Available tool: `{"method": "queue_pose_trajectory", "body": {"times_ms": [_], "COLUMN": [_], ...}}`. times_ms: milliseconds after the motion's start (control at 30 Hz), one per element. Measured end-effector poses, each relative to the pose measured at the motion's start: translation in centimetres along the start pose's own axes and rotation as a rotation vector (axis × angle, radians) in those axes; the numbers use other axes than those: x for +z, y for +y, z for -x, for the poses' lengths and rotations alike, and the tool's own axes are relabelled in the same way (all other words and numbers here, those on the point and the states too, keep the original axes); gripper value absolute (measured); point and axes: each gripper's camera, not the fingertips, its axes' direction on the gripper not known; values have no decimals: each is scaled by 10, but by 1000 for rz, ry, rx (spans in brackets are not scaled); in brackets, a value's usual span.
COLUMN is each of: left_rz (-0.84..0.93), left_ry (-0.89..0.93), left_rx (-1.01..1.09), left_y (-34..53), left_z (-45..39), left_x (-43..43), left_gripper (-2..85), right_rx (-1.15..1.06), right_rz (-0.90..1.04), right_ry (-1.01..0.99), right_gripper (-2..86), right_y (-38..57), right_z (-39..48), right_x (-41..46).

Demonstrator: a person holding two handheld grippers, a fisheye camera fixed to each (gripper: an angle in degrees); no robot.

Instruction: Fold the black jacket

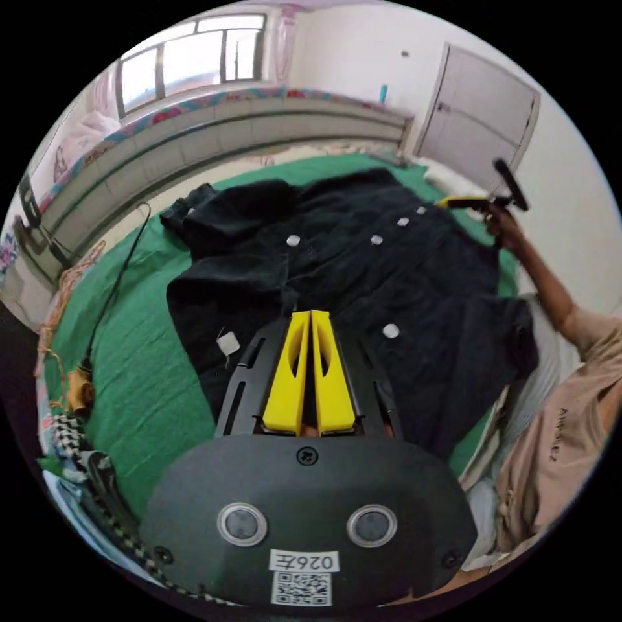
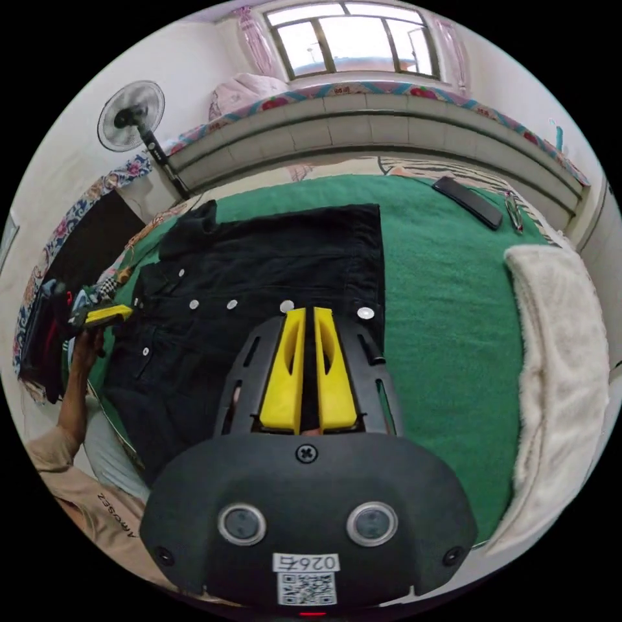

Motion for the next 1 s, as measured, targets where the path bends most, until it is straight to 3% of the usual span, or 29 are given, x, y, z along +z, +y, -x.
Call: {"method": "queue_pose_trajectory", "body": {"times_ms": [33,100,233,400,467,500,567,667,800,867,1000], "left_rz": [16,3,-97,-609,-941,-1026,-1264,-1150,-929,-758,-439], "left_ry": [-27,23,135,202,223,250,432,608,341,214,339], "left_rx": [52,10,-85,-27,-9,-6,78,268,233,251,229], "left_y": [5,14,49,124,176,188,228,243,259,265,254], "left_z": [-8,-4,2,-30,-51,-56,-75,-112,-179,-224,-272], "left_x": [10,5,-25,-133,-189,-200,-229,-239,-212,-175,-98], "left_gripper": [-8,-8,-10,-10,-10,-10,-9,-8,2,60,154], "right_rx": [-1,41,67,-28,-49,-107,-239,-228,-230,-279,-345], "right_rz": [38,-3,-219,-948,-1093,-1134,-1041,-689,-441,-376,-78], "right_ry": [27,-112,30,-140,-237,-322,-475,-522,-255,-185,-52], "right_gripper": [-4,-9,-9,-9,-9,-9,-9,-9,-6,0,66], "right_y": [2,14,50,179,218,237,250,256,286,297,298], "right_z": [-3,-18,-5,54,70,81,97,131,195,224,289], "right_x": [7,-3,-64,-185,-202,-208,-210,-192,-147,-128,-67]}}
